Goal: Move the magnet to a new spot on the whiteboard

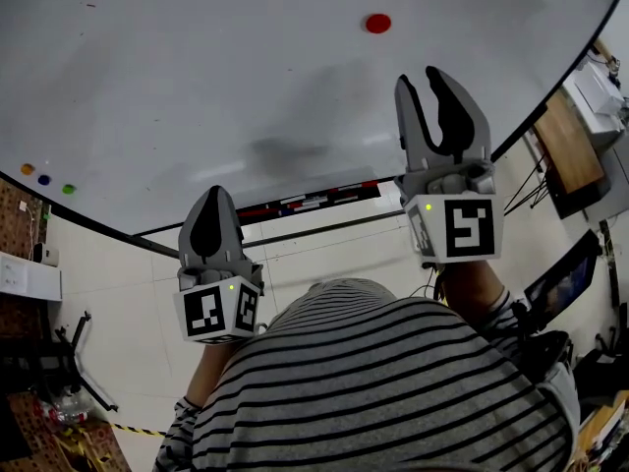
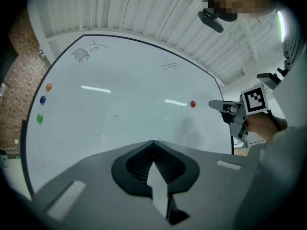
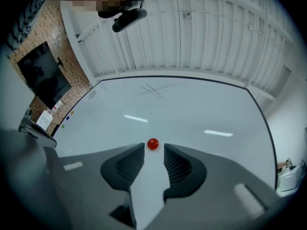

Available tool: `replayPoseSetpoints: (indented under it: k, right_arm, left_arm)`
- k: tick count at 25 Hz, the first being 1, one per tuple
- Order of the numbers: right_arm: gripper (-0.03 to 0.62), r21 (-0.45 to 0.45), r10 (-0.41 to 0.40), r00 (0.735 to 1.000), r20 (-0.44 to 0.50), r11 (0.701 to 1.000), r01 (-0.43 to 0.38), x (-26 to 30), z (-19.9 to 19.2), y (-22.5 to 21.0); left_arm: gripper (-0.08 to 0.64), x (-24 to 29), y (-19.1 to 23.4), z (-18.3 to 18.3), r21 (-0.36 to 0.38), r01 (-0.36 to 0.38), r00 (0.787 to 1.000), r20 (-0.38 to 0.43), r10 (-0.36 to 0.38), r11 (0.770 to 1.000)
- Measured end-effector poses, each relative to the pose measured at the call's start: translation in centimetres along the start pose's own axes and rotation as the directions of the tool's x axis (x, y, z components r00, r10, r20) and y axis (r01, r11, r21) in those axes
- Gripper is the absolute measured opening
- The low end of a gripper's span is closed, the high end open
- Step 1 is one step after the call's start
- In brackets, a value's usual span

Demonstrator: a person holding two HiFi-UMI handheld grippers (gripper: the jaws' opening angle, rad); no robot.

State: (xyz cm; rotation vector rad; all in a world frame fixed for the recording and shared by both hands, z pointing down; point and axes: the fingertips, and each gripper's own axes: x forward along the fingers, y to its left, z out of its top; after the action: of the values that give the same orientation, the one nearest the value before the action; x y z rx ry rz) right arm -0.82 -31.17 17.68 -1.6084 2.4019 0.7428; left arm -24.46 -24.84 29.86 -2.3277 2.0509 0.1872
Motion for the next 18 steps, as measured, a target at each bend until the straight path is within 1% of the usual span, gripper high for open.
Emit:
replayPoseSetpoints:
  k: [3, 5, 9, 12, 14, 16, 18]
  right_arm:
    - [0.114, 0.003, 0.008, 1.000, -0.013, 1.000, -0.008, -4.8, 2.1, -1.2]
    - [0.114, 0.020, 0.016, 1.000, -0.024, 1.000, -0.015, -7.7, 3.0, -1.9]
    - [0.110, 0.055, 0.040, 0.998, -0.041, 0.998, -0.038, -13.1, 3.6, -3.2]
    - [0.103, 0.071, 0.059, 0.996, -0.064, 0.996, -0.055, -16.9, 3.4, -4.3]
    - [0.072, 0.089, 0.074, 0.995, -0.069, 0.994, -0.068, -19.1, 3.8, -4.6]
    - [0.000, 0.122, 0.088, 0.995, -0.053, 0.989, -0.081, -21.0, 5.3, -4.5]
    - [0.000, 0.150, 0.098, 0.994, -0.042, 0.984, -0.091, -22.6, 6.5, -4.5]
  left_arm:
    - [0.015, -2.8, -3.8, 1.5, 0.005, 0.023, 1.000, 0.014, -0.023, 1.000]
    - [0.015, -4.7, -6.4, 2.1, 0.005, 0.034, 0.999, 0.020, -0.034, 0.999]
    - [0.015, -8.4, -11.1, 2.1, 0.010, 0.030, 0.999, 0.019, -0.030, 1.000]
    - [0.015, -11.3, -14.0, 1.5, 0.012, 0.014, 1.000, -0.003, -0.014, 1.000]
    - [0.015, -13.5, -15.6, 1.6, 0.017, 0.002, 1.000, -0.015, -0.002, 1.000]
    - [0.015, -16.0, -16.8, 2.2, 0.029, -0.010, 1.000, -0.015, 0.011, 1.000]
    - [0.015, -18.0, -17.8, 2.8, 0.040, -0.017, 1.000, -0.014, 0.018, 0.999]
